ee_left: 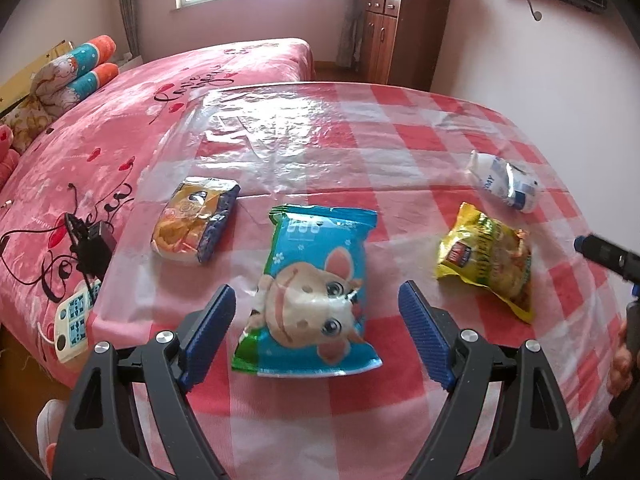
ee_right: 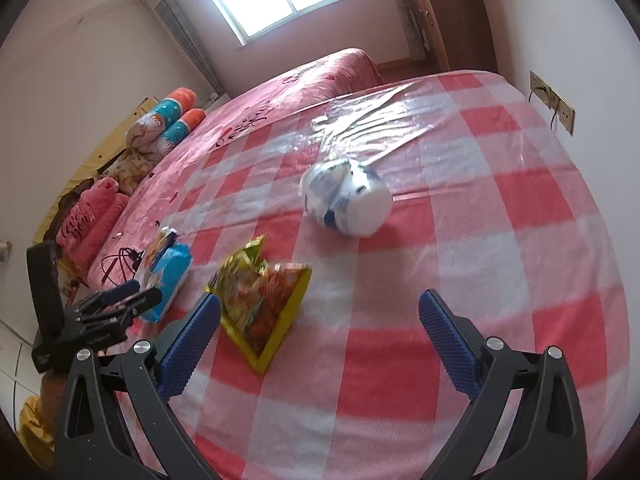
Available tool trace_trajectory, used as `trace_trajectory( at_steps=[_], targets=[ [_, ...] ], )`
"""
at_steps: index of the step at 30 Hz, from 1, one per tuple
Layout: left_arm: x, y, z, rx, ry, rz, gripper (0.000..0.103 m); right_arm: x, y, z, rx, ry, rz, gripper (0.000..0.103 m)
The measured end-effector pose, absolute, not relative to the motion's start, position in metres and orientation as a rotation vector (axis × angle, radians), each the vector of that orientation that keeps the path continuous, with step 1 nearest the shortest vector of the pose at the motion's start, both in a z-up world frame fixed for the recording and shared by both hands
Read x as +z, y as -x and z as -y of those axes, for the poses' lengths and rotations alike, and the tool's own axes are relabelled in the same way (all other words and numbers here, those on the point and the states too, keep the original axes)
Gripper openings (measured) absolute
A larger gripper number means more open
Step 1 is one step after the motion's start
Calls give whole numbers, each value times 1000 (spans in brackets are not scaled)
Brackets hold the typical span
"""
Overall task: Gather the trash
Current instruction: 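Grasp the blue cow snack bag with the left tool while the right tool grasps the white MAGIC bottle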
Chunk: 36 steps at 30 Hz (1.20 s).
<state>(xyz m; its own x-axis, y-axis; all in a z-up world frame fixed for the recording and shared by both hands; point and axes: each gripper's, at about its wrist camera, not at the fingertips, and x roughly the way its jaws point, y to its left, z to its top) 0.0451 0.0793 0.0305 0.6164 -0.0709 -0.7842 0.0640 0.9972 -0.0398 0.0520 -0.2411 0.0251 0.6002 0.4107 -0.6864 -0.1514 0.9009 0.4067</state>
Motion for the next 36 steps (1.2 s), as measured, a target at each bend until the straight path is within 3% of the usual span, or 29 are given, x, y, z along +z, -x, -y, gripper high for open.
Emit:
trace_trajectory(
  at_steps=[25, 28, 34, 36],
  targets=[
    [8, -71, -82, -80, 35, -912, 84, 16, -139, 220, 282, -113, -861, 95],
    [8, -71, -81, -73, 25, -909, 79, 14, -146, 213, 278, -67, -866, 86],
    [8, -71, -79, -58, 3, -903, 75, 7, -158, 199, 281, 8, -882, 79],
    [8, -71, -78, -54, -2, -900, 72, 5, -158, 195, 277, 36, -889, 71]
  ],
)
